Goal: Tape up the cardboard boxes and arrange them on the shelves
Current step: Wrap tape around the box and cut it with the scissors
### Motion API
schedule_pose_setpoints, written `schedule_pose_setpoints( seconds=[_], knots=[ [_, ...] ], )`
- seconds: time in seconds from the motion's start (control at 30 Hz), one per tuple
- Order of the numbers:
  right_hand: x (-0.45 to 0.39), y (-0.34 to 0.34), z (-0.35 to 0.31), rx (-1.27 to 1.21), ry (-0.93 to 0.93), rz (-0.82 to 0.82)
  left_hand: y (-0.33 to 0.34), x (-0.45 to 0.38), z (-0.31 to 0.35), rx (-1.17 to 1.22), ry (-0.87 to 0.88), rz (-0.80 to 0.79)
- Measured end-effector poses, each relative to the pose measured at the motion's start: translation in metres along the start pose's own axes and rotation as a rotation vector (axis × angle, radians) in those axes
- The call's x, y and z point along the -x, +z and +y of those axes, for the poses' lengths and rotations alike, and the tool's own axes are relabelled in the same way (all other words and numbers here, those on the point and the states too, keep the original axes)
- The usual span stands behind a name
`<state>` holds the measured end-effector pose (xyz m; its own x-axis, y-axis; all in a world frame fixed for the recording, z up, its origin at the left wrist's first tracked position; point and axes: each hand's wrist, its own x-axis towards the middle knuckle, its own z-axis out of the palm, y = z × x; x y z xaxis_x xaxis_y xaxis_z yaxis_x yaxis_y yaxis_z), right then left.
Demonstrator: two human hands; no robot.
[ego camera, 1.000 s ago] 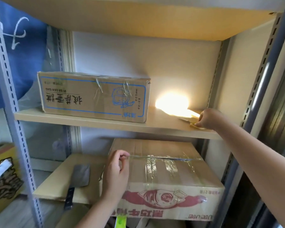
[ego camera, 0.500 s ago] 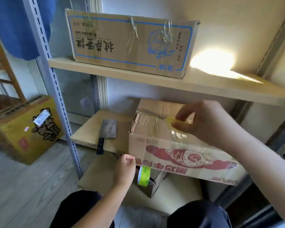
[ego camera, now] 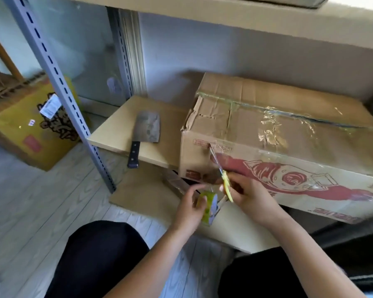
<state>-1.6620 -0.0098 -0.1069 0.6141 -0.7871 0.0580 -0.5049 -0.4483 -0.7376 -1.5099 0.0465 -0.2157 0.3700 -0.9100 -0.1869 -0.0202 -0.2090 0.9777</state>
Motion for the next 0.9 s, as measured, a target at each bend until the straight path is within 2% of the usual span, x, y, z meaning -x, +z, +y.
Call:
schedule_pose_setpoints(
  seconds=[0.1,0.2,0.37,0.43,0.53,0.63,0.7,0.9],
  knots=[
    [-0.010,-0.004,0.002,0.033,0.003,-0.022,0.002,-0.006,-0.003,-0.113,0.061,0.005],
    [-0.004,-0.019,0.003,0.151,0.022,-0.111,0.004,-0.008,-0.003,-0.140,0.097,0.025],
    [0.027,-0.045,-0.004,0.551,0.355,-0.453,0.003,-0.008,-0.001,-0.064,0.027,0.014],
    [0.026,-0.040,-0.003,0.592,0.430,-0.505,0.003,-0.008,-0.001,-0.006,-0.013,-0.001],
    [0.011,-0.026,0.003,0.584,0.432,-0.475,0.003,-0.006,-0.001,0.079,-0.040,-0.027],
    [-0.005,-0.012,0.011,0.538,0.541,-0.436,0.001,-0.004,0.000,0.107,-0.039,-0.031],
    [-0.015,-0.002,0.013,0.549,0.545,-0.411,0.000,-0.006,0.000,0.111,-0.056,-0.037],
    [-0.028,0.014,0.016,0.836,0.446,-0.280,-0.002,-0.016,-0.003,0.157,-0.130,-0.021]
  ],
)
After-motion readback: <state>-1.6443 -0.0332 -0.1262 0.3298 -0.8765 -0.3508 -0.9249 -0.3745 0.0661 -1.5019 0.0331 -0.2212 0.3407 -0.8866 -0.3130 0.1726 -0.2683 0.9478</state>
